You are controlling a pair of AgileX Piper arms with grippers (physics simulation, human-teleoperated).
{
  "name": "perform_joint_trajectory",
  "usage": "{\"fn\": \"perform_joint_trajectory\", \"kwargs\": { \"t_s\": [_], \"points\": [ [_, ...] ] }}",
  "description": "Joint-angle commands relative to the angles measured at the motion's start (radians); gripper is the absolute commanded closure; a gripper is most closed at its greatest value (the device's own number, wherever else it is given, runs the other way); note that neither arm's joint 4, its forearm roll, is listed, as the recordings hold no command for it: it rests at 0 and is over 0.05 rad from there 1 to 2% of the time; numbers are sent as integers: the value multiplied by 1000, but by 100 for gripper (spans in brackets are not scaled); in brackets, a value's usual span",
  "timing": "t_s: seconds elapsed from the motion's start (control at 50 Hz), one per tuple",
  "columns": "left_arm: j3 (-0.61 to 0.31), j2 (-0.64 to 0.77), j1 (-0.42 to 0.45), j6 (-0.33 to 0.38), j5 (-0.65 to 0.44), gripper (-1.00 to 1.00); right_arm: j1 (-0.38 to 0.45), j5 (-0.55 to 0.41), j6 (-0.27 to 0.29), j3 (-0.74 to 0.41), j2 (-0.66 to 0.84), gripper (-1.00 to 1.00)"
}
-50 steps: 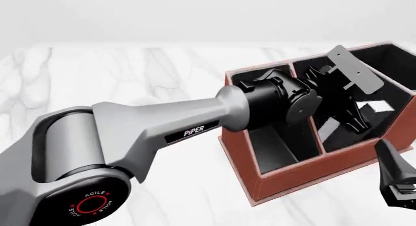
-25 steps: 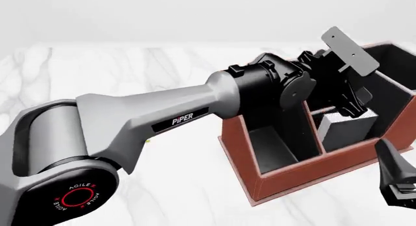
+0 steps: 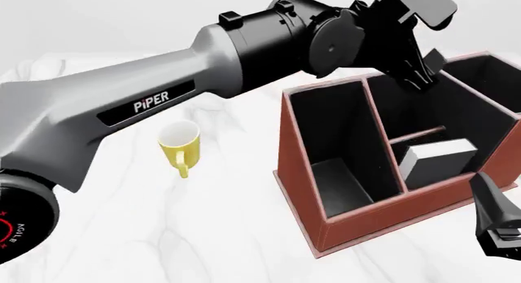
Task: Pick up the book and place it in the back compartment of the caddy.
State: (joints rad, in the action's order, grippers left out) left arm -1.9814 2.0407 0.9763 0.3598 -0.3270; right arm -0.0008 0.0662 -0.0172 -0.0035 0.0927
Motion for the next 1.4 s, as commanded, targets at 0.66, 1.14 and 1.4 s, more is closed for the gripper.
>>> {"fn": "perform_joint_trajectory", "kwargs": {
  "t_s": [0.66,1.14,1.4],
  "points": [
    [369,-313,-152,-2,183,-100,-16,11,-4,-3,38,-100],
    [381,-338,-157,-14,183,-100,100,-192,-35,-342,107,-100],
    [390,-332,-160,-35,203,-100,123,-497,-97,-783,20,-100]
  ]
}}
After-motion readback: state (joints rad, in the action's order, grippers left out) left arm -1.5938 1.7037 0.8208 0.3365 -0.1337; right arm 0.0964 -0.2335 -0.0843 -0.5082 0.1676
